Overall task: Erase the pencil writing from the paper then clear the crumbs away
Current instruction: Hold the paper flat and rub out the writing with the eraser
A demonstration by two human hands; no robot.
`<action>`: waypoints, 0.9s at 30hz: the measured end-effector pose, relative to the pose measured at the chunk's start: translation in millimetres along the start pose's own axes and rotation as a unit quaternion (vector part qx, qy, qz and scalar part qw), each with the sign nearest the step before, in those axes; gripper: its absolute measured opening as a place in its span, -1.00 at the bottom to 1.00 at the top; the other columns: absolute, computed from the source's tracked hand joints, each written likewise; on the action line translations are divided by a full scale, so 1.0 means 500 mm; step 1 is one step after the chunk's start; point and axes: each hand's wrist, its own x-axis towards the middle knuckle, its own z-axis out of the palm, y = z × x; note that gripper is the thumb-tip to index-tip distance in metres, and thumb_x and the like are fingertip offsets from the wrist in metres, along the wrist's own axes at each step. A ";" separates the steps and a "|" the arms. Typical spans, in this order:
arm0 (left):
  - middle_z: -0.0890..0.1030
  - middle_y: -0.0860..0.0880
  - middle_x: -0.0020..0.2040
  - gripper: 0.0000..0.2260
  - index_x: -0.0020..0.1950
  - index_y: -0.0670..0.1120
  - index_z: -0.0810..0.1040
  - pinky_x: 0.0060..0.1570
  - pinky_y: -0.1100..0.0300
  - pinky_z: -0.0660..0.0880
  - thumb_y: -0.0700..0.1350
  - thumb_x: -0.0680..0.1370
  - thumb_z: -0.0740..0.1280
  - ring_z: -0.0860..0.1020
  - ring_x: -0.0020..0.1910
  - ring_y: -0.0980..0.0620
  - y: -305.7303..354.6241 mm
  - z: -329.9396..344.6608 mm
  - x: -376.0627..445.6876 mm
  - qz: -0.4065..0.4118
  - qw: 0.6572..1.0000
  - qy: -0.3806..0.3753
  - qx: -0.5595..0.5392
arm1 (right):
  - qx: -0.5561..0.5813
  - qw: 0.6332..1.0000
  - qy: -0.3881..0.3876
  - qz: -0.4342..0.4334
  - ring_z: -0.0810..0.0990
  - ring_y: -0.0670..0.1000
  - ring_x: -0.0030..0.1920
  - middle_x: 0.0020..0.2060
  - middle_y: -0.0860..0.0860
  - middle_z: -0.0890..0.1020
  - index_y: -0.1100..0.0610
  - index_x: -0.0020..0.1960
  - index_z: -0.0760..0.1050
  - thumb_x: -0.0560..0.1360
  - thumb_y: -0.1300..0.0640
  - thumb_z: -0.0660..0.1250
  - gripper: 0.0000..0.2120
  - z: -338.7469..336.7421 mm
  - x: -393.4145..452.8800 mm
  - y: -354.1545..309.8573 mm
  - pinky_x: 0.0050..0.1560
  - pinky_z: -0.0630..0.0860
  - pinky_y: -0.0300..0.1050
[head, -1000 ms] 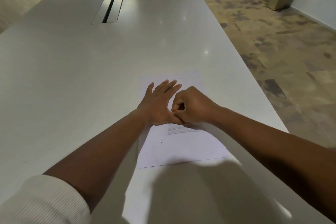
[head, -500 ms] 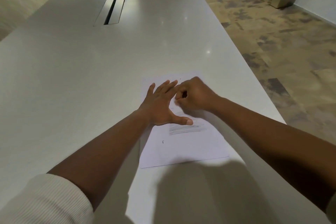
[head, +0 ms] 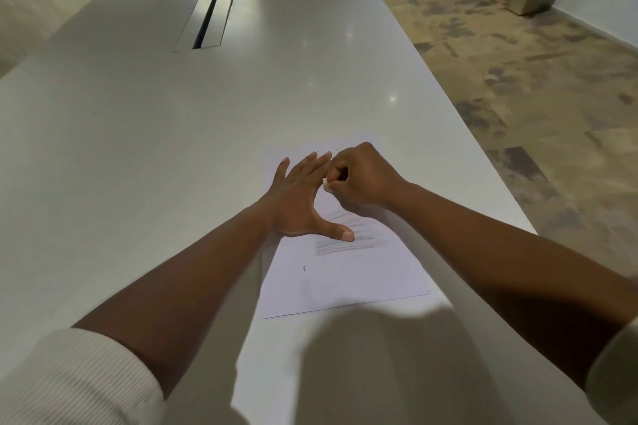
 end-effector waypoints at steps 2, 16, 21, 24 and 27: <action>-0.11 0.16 0.69 0.26 0.66 0.21 -0.08 0.57 -0.20 -0.32 0.75 0.10 0.20 -0.24 0.65 0.13 -0.004 -0.005 0.001 0.002 1.000 -0.011 -0.006 | -0.006 1.000 0.004 -0.015 0.57 0.01 -0.34 -0.37 0.06 0.64 0.24 -0.34 0.59 0.38 0.31 0.43 -0.88 0.002 -0.004 -0.001 -0.29 0.43 -0.29; -0.17 0.16 0.69 0.27 0.67 0.21 -0.07 0.56 -0.19 -0.35 0.75 0.08 0.19 -0.30 0.63 0.15 0.000 -0.005 0.003 -0.001 1.000 -0.028 0.005 | 0.015 1.000 -0.018 -0.001 0.54 -0.10 -0.39 -0.40 0.02 0.63 0.20 -0.34 0.59 0.38 0.30 0.44 -0.86 0.001 -0.014 -0.011 -0.33 0.35 -0.40; -0.18 0.15 0.69 0.25 0.66 0.22 -0.14 0.57 -0.21 -0.32 0.73 0.12 0.21 -0.28 0.64 0.13 0.001 -0.004 0.002 -0.007 1.000 -0.022 0.020 | 0.012 1.000 -0.026 0.003 0.62 -0.04 -0.31 -0.35 0.02 0.67 0.17 -0.32 0.62 0.38 0.25 0.49 -0.88 -0.006 -0.018 -0.001 -0.27 0.46 -0.29; -0.19 0.15 0.69 0.28 0.68 0.19 -0.15 0.56 -0.21 -0.33 0.72 0.11 0.22 -0.29 0.64 0.12 0.001 -0.007 0.003 -0.013 0.999 -0.030 0.020 | 0.030 0.995 -0.096 -0.019 0.61 -0.12 -0.33 -0.38 -0.09 0.66 0.07 -0.36 0.61 0.35 0.23 0.51 -0.84 -0.010 -0.037 -0.008 -0.31 0.47 -0.35; -0.21 0.14 0.69 0.30 0.68 0.19 -0.18 0.55 -0.22 -0.35 0.73 0.10 0.20 -0.31 0.63 0.12 0.004 -0.010 0.005 -0.017 0.999 -0.043 0.025 | 0.022 0.993 -0.119 -0.011 0.61 -0.14 -0.34 -0.39 -0.11 0.66 0.07 -0.35 0.63 0.34 0.21 0.53 -0.86 -0.018 -0.040 -0.008 -0.30 0.49 -0.32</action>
